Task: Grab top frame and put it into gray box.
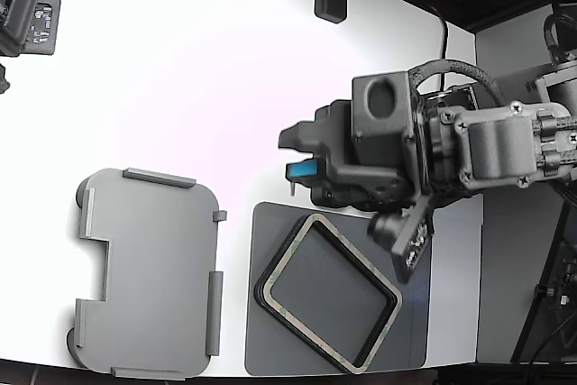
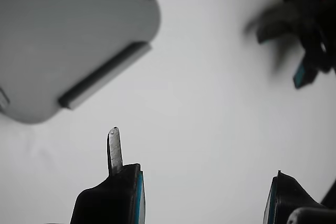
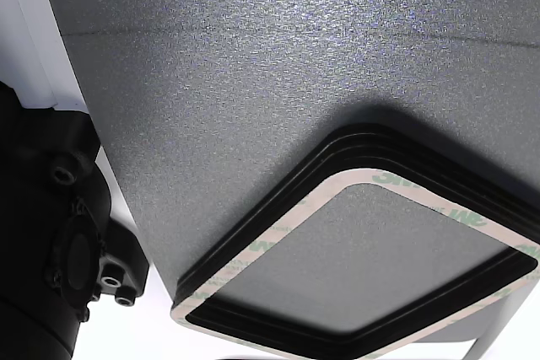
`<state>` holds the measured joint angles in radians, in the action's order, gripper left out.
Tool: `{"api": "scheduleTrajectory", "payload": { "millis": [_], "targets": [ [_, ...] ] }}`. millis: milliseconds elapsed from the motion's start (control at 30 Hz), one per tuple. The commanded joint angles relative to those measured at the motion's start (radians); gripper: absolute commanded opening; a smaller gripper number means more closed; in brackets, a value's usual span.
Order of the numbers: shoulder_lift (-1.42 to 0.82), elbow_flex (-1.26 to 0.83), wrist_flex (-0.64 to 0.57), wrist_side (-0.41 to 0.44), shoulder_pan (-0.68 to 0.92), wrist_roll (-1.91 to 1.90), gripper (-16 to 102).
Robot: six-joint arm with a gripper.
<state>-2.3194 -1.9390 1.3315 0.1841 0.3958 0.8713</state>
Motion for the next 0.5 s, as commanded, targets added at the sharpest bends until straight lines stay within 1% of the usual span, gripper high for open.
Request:
{"api": "scheduleTrajectory", "payload": {
  "millis": [0, 133, 233, 300, 333, 367, 467],
  "targets": [
    [0.046, 0.077, 0.021, -0.006, 0.074, 0.202, 98],
    [0.166, 0.149, 0.069, -0.025, 0.187, 0.287, 98],
    [0.249, 0.192, 0.098, 0.005, 0.287, 0.364, 96],
    [0.310, 0.227, 0.118, 0.031, 0.364, 0.376, 90],
    [0.348, 0.258, 0.141, 0.035, 0.396, 0.377, 89],
    [0.380, 0.285, 0.164, 0.037, 0.420, 0.382, 92],
    [0.469, 0.365, 0.230, 0.031, 0.495, 0.396, 91]
  ]
}}
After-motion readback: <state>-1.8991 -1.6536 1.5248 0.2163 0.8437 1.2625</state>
